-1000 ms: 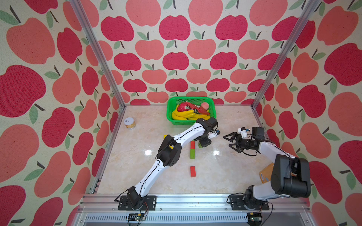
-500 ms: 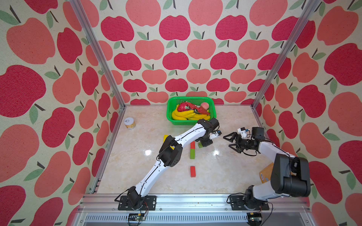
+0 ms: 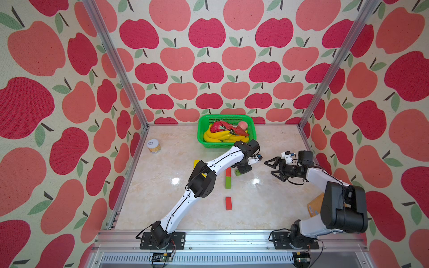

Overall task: Assemble the letter k with building blocks
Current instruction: Assemble the building block at the center of the board.

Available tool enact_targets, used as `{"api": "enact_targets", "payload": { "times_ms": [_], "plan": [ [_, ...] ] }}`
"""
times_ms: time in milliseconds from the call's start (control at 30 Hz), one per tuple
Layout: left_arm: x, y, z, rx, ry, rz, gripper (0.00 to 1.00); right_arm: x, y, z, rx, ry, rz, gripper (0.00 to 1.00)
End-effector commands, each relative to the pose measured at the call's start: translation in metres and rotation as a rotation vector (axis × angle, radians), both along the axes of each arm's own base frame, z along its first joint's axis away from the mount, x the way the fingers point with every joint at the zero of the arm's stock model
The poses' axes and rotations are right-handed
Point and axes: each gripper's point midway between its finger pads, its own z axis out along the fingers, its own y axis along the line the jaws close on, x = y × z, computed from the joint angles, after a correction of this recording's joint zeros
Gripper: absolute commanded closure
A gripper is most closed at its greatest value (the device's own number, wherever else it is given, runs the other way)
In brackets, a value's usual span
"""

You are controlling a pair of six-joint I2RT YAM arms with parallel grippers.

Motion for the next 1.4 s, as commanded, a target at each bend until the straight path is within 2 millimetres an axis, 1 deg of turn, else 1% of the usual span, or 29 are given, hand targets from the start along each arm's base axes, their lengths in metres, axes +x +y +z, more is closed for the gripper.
{"api": "enact_targets", "payload": {
  "times_ms": [0,333,467,600,800,1367],
  "plan": [
    [-0.002,0.008,-0.011,0.039,0.023,-0.003,0.84,-0.004,0.005,-0.004,0.026,0.017,0.017,0.01],
    [0.003,0.013,-0.01,0.05,0.004,0.002,0.87,-0.004,0.006,-0.004,0.027,0.016,0.021,0.01],
    [0.008,0.013,-0.006,0.043,-0.011,0.009,0.88,-0.004,0.006,-0.003,0.027,0.014,0.022,0.01],
    [0.01,0.013,-0.003,0.039,-0.019,0.009,0.88,-0.004,0.006,-0.004,0.027,0.017,0.023,0.01],
    [0.01,0.018,-0.006,0.055,-0.016,0.014,0.88,-0.004,0.007,-0.004,0.027,0.016,0.025,0.01],
    [0.016,0.026,0.0,0.054,-0.027,0.044,0.87,-0.004,0.009,-0.003,0.031,0.017,0.031,0.01]
  ]
}}
